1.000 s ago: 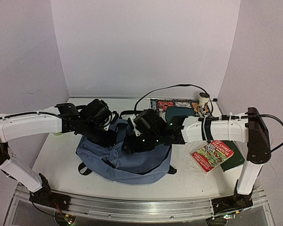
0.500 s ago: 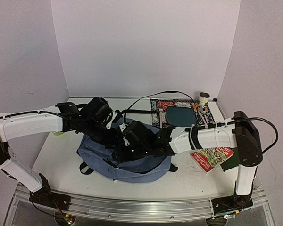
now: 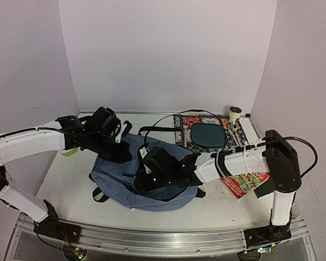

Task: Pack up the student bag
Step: Place the student bag in the lower front pocket, then grab the lower front pocket of the student bag.

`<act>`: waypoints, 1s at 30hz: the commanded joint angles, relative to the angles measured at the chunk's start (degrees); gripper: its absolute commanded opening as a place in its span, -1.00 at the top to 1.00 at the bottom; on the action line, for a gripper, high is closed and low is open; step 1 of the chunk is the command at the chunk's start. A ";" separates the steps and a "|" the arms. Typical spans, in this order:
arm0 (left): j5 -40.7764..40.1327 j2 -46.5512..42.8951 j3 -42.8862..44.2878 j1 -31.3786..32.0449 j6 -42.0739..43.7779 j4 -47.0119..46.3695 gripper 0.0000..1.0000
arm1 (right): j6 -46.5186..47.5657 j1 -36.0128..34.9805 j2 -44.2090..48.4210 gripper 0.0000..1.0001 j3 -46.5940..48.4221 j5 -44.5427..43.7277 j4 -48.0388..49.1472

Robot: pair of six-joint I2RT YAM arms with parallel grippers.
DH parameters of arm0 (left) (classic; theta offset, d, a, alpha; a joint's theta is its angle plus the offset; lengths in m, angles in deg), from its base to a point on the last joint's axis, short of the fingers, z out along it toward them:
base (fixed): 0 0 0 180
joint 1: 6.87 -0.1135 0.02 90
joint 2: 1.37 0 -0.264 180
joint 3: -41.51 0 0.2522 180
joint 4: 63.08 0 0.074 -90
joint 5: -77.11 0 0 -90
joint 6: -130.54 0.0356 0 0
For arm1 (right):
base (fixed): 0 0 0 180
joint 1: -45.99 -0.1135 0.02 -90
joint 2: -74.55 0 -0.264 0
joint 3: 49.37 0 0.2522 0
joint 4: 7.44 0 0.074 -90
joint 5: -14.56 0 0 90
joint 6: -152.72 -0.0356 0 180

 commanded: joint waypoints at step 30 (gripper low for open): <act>-3.04 -7.66 -16.54 -9.27 -15.65 -0.84 0.22 | 24.40 -0.23 -20.14 0.03 41.54 -5.46 -37.15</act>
